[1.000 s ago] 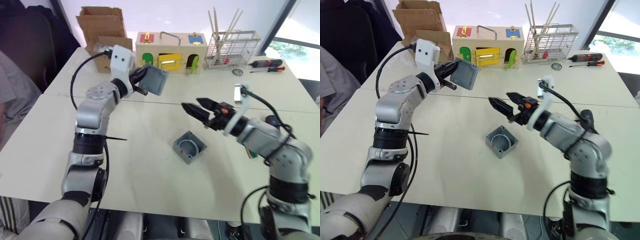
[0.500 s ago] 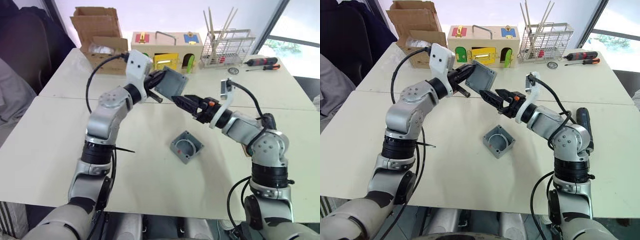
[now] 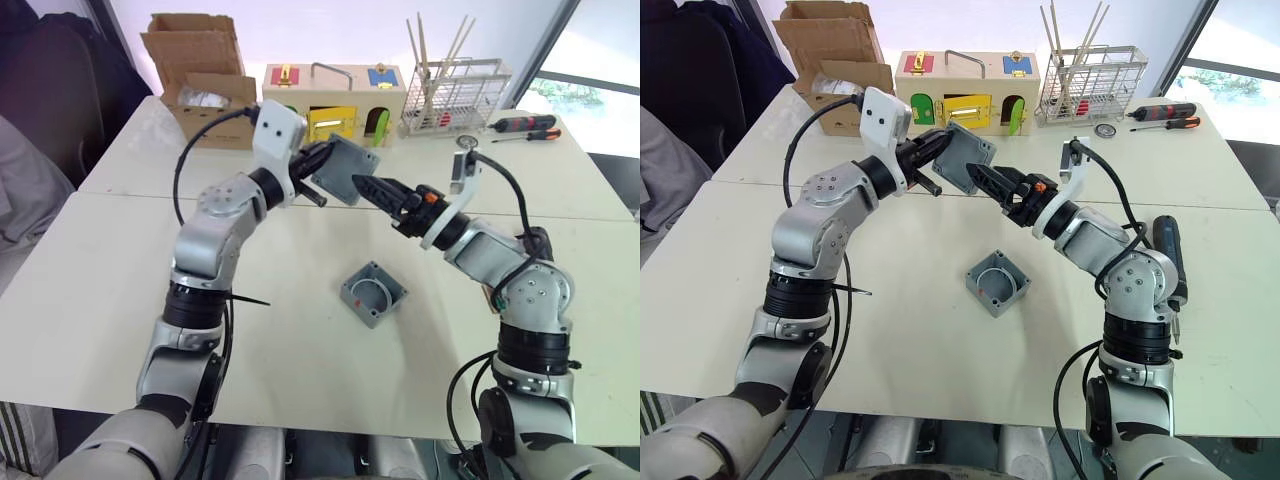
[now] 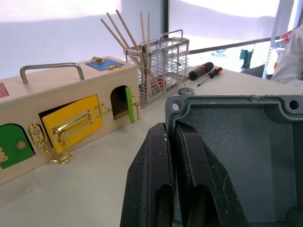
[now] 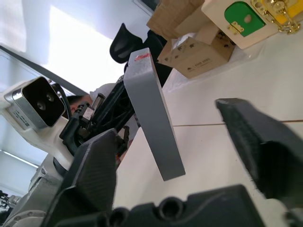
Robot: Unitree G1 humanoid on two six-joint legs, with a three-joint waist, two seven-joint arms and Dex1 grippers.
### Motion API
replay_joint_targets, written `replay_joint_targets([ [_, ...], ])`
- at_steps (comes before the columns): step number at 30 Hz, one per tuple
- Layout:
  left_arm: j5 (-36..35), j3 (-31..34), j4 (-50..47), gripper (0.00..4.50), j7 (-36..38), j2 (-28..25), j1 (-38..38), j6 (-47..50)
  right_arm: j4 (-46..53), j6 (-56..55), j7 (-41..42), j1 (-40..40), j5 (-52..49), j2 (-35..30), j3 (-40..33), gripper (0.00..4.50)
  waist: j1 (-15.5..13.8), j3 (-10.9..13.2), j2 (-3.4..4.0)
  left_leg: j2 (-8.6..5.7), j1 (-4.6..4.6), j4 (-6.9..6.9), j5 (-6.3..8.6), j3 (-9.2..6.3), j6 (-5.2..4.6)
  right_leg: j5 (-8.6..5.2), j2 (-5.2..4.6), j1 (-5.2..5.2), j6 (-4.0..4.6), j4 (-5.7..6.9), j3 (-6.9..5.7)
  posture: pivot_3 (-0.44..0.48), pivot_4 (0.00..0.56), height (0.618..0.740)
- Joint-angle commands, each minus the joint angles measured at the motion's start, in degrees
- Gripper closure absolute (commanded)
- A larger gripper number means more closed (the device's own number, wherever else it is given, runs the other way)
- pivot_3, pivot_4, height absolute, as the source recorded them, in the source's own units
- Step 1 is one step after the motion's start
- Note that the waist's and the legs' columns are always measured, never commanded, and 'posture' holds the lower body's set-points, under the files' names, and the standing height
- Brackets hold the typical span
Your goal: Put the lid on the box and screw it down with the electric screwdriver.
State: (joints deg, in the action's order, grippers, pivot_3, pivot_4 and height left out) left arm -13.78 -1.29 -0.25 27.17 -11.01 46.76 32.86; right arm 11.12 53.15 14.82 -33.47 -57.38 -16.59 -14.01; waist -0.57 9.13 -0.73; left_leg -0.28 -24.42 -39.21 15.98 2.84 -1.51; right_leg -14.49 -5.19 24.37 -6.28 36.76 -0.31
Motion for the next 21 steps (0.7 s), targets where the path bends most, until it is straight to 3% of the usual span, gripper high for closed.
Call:
replay_joint_targets([
  [1,-1.0,0.3,-2.6,4.5,-0.3,0.2,0.2,-0.8,1.4,-1.4,0.3,-0.5,-1.2,0.5,-1.0,2.09,0.0,0.0,0.0,0.0,0.0,0.0,0.0,0.0,0.0,0.0,0.0,0.0,0.0,0.0,0.0,0.0,0.15,0.731],
  [6,-1.3,0.4,-2.6,4.5,-0.5,0.1,0.4,-0.7,1.6,-1.9,0.7,0.1,-0.9,0.9,-0.3,4.4,0.0,0.0,0.0,0.0,0.0,0.0,0.0,-0.01,0.0,0.0,0.01,0.0,0.0,0.0,0.0,0.0,0.15,0.731],
  [14,-3.4,2.2,-2.6,4.5,-0.8,0.4,0.2,0.5,1.8,-2.5,0.8,0.2,-0.7,0.9,-0.3,4.42,0.0,0.0,0.0,0.0,0.0,0.0,0.0,-0.01,0.0,0.0,0.01,0.0,0.0,0.0,0.0,0.0,0.15,0.731],
  [17,-8.4,6.0,-2.4,3.48,0.4,0.5,0.7,2.1,4.2,-5.7,2.6,0.8,2.0,0.1,0.7,4.42,0.0,0.0,0.0,0.0,0.0,0.0,0.0,-0.01,0.0,0.0,0.01,0.0,0.0,0.0,0.0,0.0,0.15,0.731],
  [21,-17.7,13.4,-2.3,1.45,1.3,-1.5,2.6,7.6,11.0,-13.8,5.3,3.6,12.4,-3.7,5.0,4.42,0.1,0.0,0.02,0.01,-0.01,0.0,0.0,-0.01,0.0,0.0,0.01,0.04,-0.01,-0.01,0.0,0.0,0.15,0.731],
])
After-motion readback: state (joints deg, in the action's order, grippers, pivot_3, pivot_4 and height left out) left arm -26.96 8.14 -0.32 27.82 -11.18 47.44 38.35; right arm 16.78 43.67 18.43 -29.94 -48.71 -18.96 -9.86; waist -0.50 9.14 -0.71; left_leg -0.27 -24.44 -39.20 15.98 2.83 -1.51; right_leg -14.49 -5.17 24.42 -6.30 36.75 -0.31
